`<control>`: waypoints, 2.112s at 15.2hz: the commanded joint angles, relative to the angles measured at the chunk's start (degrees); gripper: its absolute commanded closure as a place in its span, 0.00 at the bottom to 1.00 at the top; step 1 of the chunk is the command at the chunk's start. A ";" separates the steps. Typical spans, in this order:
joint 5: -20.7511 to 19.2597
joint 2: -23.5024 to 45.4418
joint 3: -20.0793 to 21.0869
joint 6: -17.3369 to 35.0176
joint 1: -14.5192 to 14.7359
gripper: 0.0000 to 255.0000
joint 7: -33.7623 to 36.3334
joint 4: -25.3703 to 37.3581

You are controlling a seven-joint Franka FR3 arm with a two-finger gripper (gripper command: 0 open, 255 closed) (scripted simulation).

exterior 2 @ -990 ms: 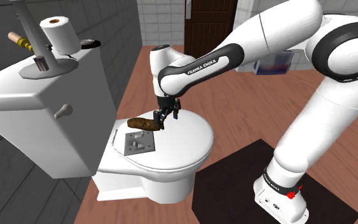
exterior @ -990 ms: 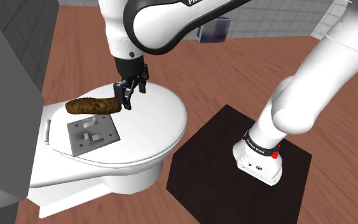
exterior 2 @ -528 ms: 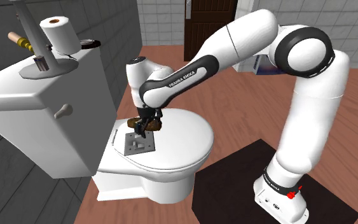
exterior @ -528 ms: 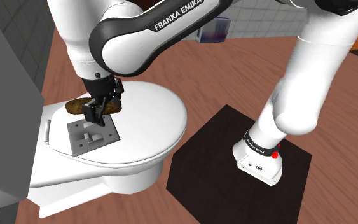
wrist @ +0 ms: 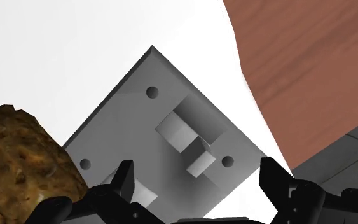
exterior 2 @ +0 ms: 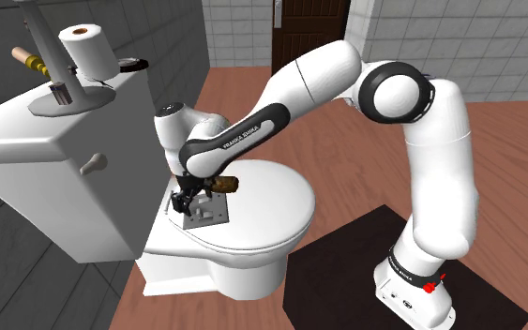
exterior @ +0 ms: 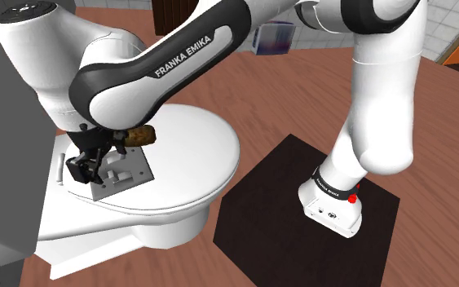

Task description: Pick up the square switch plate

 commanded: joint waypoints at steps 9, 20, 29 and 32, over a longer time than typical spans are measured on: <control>-1.85 3.03 -0.98 3.21 0.97 1.00 1.31 -0.49; -1.08 1.75 -0.53 1.66 0.60 1.00 0.74 -0.07; 0.97 -1.32 0.57 -3.70 0.03 1.00 -0.75 2.62; 1.56 -2.17 0.86 -5.58 -0.08 1.00 -1.20 3.77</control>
